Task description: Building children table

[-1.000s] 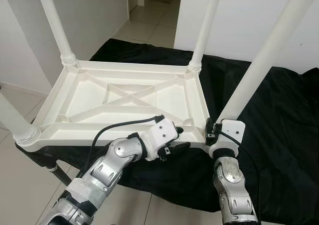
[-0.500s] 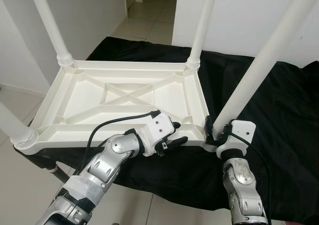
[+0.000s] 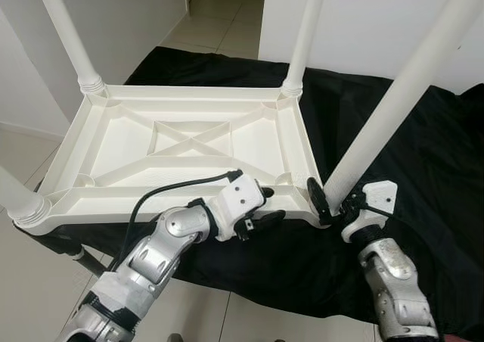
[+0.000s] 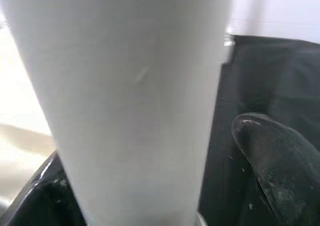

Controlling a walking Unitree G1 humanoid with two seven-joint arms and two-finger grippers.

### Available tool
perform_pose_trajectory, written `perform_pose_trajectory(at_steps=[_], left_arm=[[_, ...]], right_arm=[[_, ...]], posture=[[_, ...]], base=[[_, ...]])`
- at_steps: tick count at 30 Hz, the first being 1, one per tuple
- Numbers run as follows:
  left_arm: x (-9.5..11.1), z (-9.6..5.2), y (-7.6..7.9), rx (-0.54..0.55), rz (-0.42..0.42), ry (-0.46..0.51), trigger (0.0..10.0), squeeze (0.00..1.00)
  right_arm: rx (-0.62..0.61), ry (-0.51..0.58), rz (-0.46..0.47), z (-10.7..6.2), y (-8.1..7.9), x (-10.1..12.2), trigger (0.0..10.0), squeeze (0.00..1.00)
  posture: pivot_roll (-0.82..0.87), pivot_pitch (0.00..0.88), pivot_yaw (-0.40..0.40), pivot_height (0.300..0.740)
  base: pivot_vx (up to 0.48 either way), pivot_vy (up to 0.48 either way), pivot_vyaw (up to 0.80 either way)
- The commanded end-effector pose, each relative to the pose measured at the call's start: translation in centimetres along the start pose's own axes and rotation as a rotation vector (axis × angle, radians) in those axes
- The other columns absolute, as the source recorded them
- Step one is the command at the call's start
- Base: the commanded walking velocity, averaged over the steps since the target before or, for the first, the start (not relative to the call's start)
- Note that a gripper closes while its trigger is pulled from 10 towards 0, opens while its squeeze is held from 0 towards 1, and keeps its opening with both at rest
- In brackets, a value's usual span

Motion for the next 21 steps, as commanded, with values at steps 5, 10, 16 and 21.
perform_pose_trajectory(at_steps=[5,10,16,21], left_arm=[[0.1,0.4,2.0,-0.134,0.049,-0.021,10.0,0.00],[0.7,0.8,2.1,-0.129,0.031,0.002,10.0,0.00],[0.8,0.9,1.9,-0.114,0.028,-0.001,10.0,0.00],[0.8,0.7,1.2,-0.086,0.042,-0.007,10.0,0.00]], right_arm=[[0.121,0.000,-0.029,0.6,0.1,0.0,10.0,0.00],[0.204,-0.014,-0.043,1.4,0.2,-0.2,4.0,0.00],[0.252,-0.033,-0.035,1.5,0.4,-0.8,0.0,0.00],[0.275,-0.060,-0.022,1.5,0.3,-1.5,0.0,0.00]], posture=[[-0.02,0.119,-0.011,0.740],[0.00,0.106,-0.016,0.740],[0.01,0.099,-0.029,0.740],[0.01,0.095,-0.036,0.740]], base=[[0.000,0.000,0.00],[0.000,0.000,0.00],[0.000,0.000,0.00],[0.000,0.000,0.00]])
Point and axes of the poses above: a point about 5 cm out from each wrist's last joint towards the gripper, its own z axis pointing out of the wrist towards the gripper, its own x axis along the axis of the wrist's last joint, y = z × x, the point moved 1 cm from there along z, pointing out of the wrist towards the gripper, and after that the axes turned 2 degrees about -z, right-handed, at the moved point
